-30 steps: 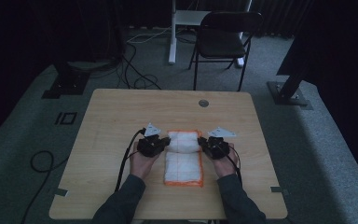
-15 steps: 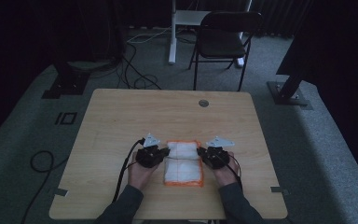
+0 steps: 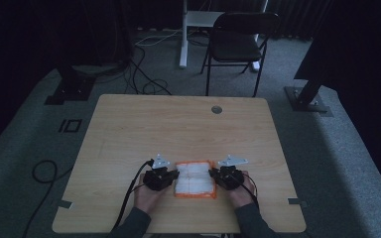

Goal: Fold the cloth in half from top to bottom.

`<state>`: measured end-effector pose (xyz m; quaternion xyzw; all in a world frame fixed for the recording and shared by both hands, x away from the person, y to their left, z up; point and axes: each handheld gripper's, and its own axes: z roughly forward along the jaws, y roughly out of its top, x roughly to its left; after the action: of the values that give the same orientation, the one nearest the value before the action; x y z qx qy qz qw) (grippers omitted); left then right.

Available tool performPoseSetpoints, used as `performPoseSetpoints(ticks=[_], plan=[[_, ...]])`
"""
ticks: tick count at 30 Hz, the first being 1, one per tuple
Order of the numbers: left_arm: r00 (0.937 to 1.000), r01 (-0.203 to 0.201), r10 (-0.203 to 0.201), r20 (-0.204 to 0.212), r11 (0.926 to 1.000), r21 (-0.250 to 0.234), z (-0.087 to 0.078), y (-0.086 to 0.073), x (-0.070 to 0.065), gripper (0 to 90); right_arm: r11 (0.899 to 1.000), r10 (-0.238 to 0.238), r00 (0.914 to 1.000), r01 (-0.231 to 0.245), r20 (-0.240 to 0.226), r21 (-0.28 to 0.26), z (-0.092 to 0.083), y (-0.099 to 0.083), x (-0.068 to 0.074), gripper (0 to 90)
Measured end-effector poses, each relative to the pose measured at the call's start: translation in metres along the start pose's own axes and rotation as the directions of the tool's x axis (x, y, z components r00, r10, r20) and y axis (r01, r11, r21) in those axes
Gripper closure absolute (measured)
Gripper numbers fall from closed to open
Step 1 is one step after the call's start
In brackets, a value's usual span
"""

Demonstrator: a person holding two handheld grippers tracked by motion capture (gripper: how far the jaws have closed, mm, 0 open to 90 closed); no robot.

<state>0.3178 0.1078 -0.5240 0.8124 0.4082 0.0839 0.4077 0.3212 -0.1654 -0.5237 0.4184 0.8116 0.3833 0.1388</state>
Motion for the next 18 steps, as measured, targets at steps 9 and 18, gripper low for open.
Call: performPoseSetpoints(ticks=[9,18], plan=[[0.9999,-0.008,0.008,-0.012,0.9994,0.032,0.0,-0.01,-0.004,80.2,0.999,0.005,1.0,-0.004,-0.004,0.039,0.001,-0.006,0.001,70.7],[0.9983,-0.044,0.045,-0.036,0.9979,0.048,0.003,-0.02,-0.006,67.5,0.997,0.014,0.9999,-0.013,-0.004,0.078,0.003,-0.014,0.0,61.0]])
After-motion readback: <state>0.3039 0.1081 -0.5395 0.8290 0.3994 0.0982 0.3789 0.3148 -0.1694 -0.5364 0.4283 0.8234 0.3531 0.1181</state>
